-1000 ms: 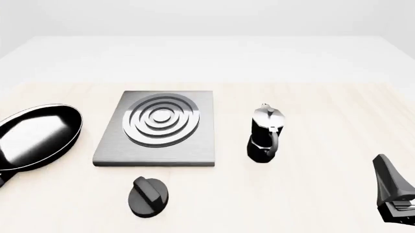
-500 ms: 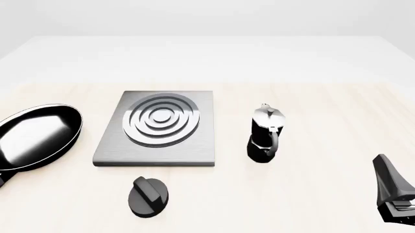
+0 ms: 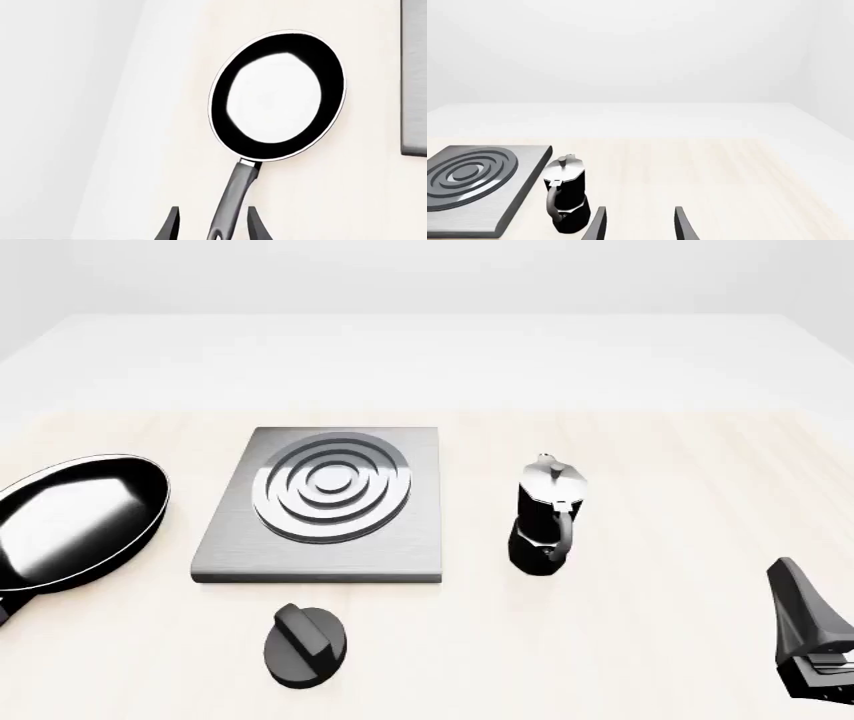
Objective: Turn on the stove and put the frying pan on it.
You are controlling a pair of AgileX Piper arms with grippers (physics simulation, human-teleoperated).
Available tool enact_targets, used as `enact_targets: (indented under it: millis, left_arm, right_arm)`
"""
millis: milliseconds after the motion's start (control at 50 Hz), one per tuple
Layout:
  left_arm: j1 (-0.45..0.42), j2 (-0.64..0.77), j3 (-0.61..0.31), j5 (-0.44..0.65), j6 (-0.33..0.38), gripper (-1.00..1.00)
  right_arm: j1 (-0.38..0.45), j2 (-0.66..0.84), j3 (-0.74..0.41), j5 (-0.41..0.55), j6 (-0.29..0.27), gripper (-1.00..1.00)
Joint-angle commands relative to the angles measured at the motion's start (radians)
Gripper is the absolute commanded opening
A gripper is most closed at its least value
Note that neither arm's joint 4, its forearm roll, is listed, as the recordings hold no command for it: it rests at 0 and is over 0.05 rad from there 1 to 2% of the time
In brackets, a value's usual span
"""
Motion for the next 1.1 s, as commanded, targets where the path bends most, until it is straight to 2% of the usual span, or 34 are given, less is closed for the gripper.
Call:
enact_targets:
  millis: [20, 220, 500, 1100]
  left_arm:
    - [0.01, 0.063, 0.039, -0.072, 0.016, 1.0]
    - [0.009, 0.119, 0.084, -0.149, 0.022, 1.0]
    - [0.023, 0.141, 0.085, -0.166, 0.028, 1.0]
    - [0.043, 0.264, 0.131, -0.285, 0.057, 1.0]
  right_arm:
    - [0.0, 0.0, 0.0, 0.0, 0.0, 1.0]
    - [0.0, 0.0, 0.0, 0.0, 0.0, 1.0]
    - [0.0, 0.0, 0.0, 0.0, 0.0, 1.0]
    - [0.0, 0.0, 0.0, 0.0, 0.0, 1.0]
